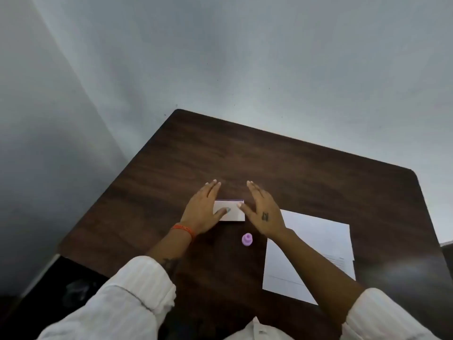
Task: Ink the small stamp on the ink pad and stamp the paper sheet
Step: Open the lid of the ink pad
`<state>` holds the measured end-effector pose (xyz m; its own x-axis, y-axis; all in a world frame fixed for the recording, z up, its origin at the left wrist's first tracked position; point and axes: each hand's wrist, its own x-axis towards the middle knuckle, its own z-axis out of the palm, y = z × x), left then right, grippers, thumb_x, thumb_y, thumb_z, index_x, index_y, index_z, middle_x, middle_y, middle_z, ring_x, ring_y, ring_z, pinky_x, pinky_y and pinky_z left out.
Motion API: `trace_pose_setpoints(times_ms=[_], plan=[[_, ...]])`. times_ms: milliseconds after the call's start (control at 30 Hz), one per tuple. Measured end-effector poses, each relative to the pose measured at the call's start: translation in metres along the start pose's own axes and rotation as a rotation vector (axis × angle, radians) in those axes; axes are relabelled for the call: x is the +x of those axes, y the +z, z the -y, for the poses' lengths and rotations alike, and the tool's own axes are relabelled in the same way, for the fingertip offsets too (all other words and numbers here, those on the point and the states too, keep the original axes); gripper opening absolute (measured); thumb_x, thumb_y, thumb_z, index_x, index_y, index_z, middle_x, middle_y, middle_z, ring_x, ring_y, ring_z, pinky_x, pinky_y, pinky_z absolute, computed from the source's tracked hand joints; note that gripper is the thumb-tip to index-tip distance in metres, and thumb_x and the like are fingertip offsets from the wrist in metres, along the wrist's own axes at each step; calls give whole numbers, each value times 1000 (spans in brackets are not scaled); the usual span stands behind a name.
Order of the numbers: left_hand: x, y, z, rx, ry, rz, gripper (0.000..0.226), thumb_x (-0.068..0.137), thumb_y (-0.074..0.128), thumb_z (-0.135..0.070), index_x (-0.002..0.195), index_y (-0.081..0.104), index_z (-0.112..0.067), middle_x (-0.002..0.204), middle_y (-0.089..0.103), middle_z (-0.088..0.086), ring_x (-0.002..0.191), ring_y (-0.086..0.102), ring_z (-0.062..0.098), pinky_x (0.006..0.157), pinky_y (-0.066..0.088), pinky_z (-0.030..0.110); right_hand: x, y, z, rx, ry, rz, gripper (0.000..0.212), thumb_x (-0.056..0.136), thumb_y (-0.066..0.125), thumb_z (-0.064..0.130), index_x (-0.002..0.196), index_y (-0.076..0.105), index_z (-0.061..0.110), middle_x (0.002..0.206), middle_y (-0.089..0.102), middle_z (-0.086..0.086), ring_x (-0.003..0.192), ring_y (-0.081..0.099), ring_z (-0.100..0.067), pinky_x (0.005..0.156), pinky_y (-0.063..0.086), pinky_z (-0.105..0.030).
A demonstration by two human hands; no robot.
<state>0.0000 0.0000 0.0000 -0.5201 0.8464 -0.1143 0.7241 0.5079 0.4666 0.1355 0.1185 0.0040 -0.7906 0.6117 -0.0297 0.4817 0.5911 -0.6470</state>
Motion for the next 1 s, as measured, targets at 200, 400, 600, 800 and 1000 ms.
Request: trace_pose_setpoints(times_ms=[200, 400, 600, 800, 1000], plan=[[-1, 10, 18, 40, -7, 180, 80, 83, 62, -34, 145, 16, -15, 156, 17, 3, 144, 13, 20, 117, 16, 35, 10, 14, -9, -216, -30, 287, 73, 81, 64, 37, 142, 28, 19, 153, 29, -3, 139, 25, -24, 113, 25, -37], [5, 13, 24, 35, -15, 197, 75, 83, 63, -35, 143, 24, -12, 154, 25, 5, 141, 22, 21, 115, 20, 33, 20, 15, -7, -328, -40, 342, 72, 81, 67, 29, 141, 30, 15, 150, 34, -5, 137, 29, -24, 112, 27, -34], [9, 9, 22, 50, 8, 218, 72, 83, 63, -34, 141, 28, -11, 152, 28, 6, 139, 24, 22, 115, 23, 35, 25, 12, -5, -373, -54, 378, 69, 82, 65, 28, 141, 30, 13, 150, 34, -6, 136, 31, -25, 112, 27, -34], [7, 6, 22, 42, 22, 222, 63, 87, 58, -32, 141, 31, -14, 153, 28, 4, 139, 28, 22, 115, 24, 35, 24, 9, -3, -426, -89, 424, 60, 89, 56, 26, 142, 28, 14, 153, 27, -8, 136, 31, -28, 112, 26, -34], [7, 2, 22, 41, 47, 231, 64, 85, 60, -33, 140, 33, -14, 151, 32, 7, 138, 28, 24, 114, 24, 35, 21, 8, -2, -422, -101, 422, 55, 91, 54, 27, 140, 31, 18, 153, 27, -8, 136, 31, -28, 112, 27, -36]])
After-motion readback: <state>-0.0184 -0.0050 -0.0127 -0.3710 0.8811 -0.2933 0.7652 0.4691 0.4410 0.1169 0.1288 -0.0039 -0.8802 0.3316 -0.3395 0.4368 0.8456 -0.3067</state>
